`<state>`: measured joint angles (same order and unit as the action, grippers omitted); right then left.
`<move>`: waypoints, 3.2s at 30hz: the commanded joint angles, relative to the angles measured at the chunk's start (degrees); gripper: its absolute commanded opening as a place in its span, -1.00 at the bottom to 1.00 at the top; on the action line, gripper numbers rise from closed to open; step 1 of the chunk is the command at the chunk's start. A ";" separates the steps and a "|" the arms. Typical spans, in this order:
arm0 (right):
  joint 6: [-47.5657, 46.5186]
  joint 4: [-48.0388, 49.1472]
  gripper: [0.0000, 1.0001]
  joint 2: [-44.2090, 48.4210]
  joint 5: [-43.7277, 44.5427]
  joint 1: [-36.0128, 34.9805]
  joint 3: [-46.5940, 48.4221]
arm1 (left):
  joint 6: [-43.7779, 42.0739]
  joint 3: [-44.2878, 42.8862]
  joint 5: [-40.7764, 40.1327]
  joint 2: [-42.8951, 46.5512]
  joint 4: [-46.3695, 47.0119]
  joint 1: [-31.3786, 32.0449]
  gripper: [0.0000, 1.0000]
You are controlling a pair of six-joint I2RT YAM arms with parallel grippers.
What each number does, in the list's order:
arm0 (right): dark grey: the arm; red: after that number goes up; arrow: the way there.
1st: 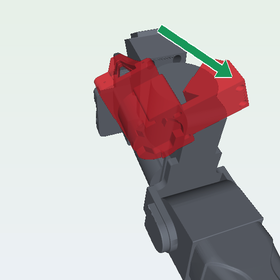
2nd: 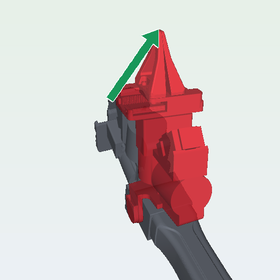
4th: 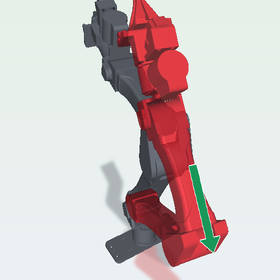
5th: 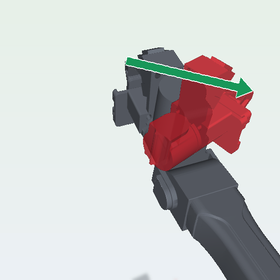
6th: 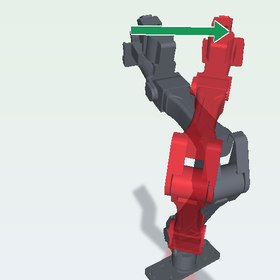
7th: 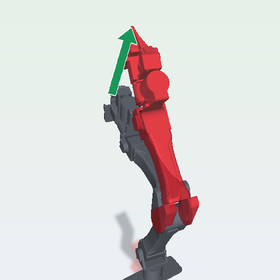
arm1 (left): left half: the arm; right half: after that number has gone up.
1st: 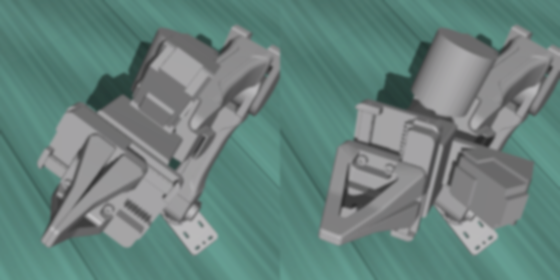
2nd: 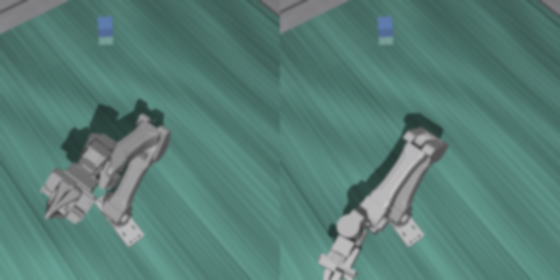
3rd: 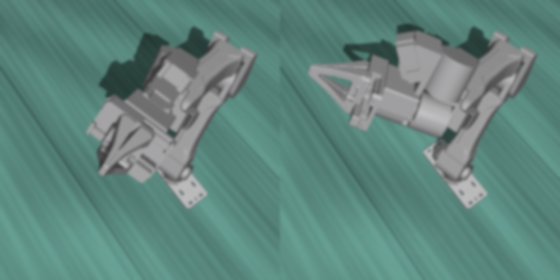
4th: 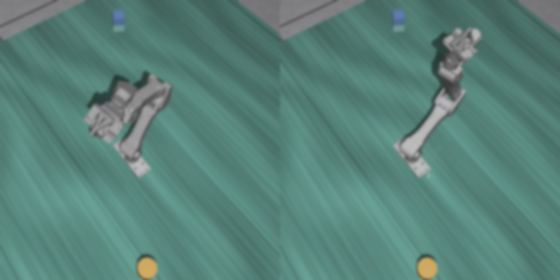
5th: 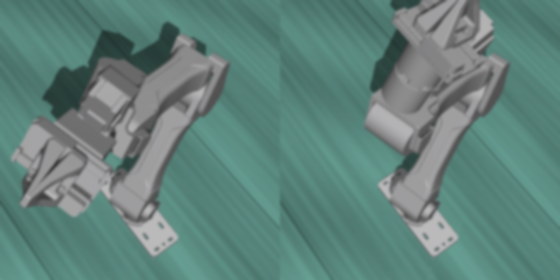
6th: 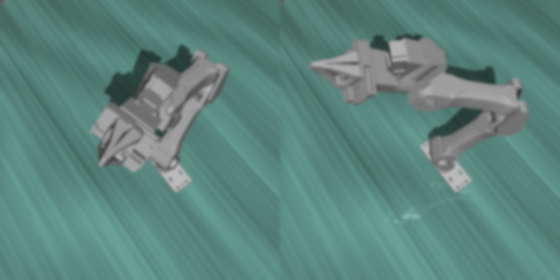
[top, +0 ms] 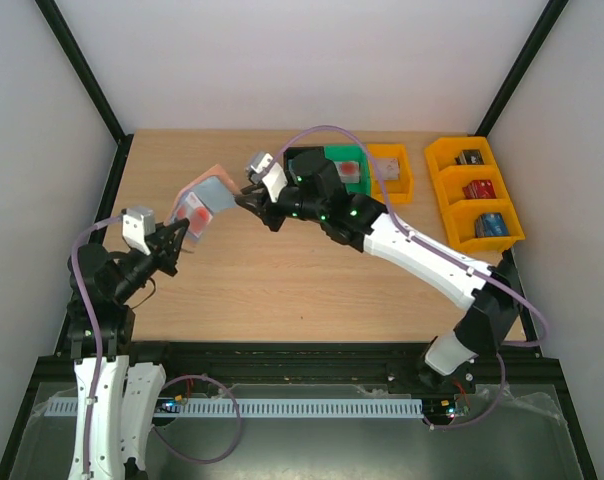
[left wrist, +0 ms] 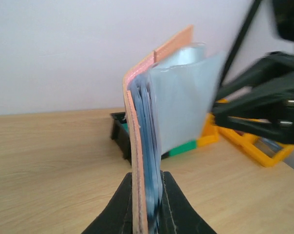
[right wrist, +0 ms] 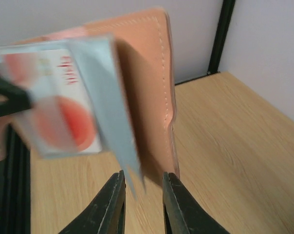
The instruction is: Take the credit cards out of the card holder
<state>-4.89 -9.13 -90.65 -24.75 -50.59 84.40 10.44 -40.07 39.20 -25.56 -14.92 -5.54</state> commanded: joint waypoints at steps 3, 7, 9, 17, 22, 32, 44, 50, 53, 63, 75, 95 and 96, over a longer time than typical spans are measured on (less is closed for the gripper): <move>-2.58 1.42 -0.59 5.52 -11.22 -0.43 -0.92 | -1.47 -0.93 -19.14 0.16 -1.16 -0.35 -0.95; -3.80 4.60 -0.57 2.77 -16.65 -5.65 -1.64 | -3.37 -0.39 -22.04 0.16 -1.79 -0.35 -0.95; -3.37 5.23 -0.57 0.61 -18.45 -7.25 0.09 | -3.15 -0.56 -20.19 0.16 -1.78 -0.32 -0.95; 9.67 22.10 -0.68 -7.07 -26.81 -9.10 0.32 | -0.36 -0.02 -14.75 0.25 -0.43 -0.41 -0.95; 7.49 21.68 -0.70 -10.09 -23.95 -9.01 0.50 | 0.25 0.13 -7.40 0.60 1.14 -0.43 -0.95; 12.02 23.88 -0.77 -11.06 -7.78 -6.06 0.16 | 0.08 0.57 -2.31 0.86 1.51 -0.56 -0.95; 12.02 21.24 -0.70 -9.10 -16.88 -1.09 1.81 | -2.89 1.29 7.62 1.34 1.98 -0.61 -0.95; 12.18 18.39 -0.62 -7.76 -24.26 3.00 1.82 | -2.39 1.92 14.07 2.41 4.03 -0.70 -0.95; 12.61 17.71 -0.63 -6.52 -22.02 4.52 1.68 | -1.24 2.39 14.74 2.53 5.14 -0.69 -0.95; 13.33 18.30 -0.62 -5.02 -19.37 4.87 -0.65 | 5.03 2.90 8.33 1.63 4.80 -0.68 -0.95; 5.80 7.13 -0.65 -2.89 -8.66 2.74 -1.08 | 4.52 -1.19 -18.43 -2.42 -3.81 -0.44 -0.95; -1.95 28.80 -0.97 -8.92 0.57 -11.64 -5.46 | 10.57 -2.54 -7.30 -3.79 -1.51 -0.17 -0.96; -1.82 28.75 -0.97 -9.43 0.43 -11.69 -5.14 | 10.77 -2.40 -6.99 -3.79 -1.36 -0.25 -0.96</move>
<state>-6.24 17.37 -98.15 -25.41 -62.22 76.18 19.00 -41.43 29.06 -29.41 -19.66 -5.54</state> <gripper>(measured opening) 0.017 0.063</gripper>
